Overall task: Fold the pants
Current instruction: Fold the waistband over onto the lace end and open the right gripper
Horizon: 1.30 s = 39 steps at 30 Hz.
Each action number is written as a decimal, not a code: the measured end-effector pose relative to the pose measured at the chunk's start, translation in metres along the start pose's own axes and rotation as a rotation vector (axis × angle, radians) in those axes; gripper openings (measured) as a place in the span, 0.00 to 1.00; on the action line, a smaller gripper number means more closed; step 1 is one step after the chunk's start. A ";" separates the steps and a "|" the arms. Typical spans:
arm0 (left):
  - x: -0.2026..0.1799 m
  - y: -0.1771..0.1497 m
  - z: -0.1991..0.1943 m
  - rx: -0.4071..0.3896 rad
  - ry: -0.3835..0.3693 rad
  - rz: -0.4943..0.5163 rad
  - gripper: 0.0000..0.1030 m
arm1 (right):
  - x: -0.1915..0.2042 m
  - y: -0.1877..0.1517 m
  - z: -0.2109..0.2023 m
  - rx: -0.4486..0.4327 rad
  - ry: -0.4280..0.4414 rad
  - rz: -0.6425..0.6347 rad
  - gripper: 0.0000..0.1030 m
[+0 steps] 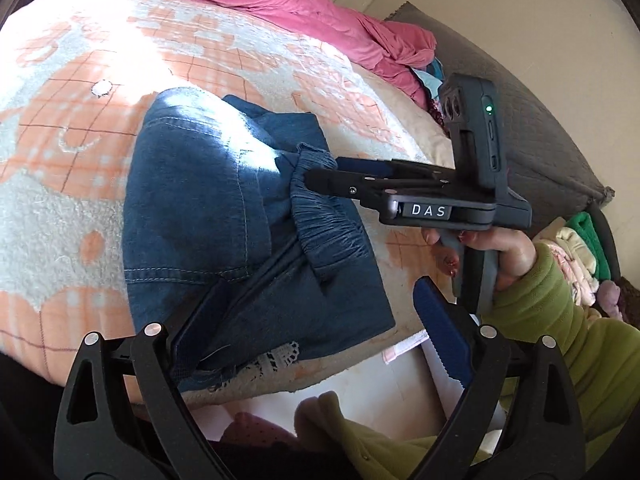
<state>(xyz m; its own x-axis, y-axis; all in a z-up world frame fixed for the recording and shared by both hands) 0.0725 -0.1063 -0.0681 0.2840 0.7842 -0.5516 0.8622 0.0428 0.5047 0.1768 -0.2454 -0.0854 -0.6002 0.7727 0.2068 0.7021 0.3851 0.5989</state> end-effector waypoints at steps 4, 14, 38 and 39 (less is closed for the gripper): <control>-0.004 0.003 -0.011 -0.025 0.041 0.020 0.88 | -0.001 0.001 -0.007 -0.017 0.006 0.032 0.70; -0.001 0.012 -0.029 -0.076 0.174 0.065 0.91 | -0.003 0.009 -0.073 -0.176 -0.005 0.073 0.80; 0.074 0.044 -0.077 -0.172 0.373 -0.091 0.91 | 0.123 -0.039 -0.105 -0.247 -0.009 -0.327 0.93; 0.076 0.046 -0.078 -0.173 0.370 -0.098 0.91 | 0.128 -0.041 -0.101 -0.240 0.008 -0.333 0.93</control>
<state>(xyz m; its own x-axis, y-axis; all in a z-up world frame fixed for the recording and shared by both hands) 0.1010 0.0036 -0.0350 0.0072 0.9395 -0.3426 0.7855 0.2067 0.5834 0.0331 -0.2132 -0.0055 -0.7833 0.6212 -0.0233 0.3602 0.4842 0.7974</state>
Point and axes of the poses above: each gripper's, at about its wrist camera, not at the fingertips, and z roughly the way its jaws point, x to its left, y to its top, the point moved 7 cm from there along z, roughly the way its jaws point, and after that the axes turned 5 degrees about -z, right-handed, at the moved point
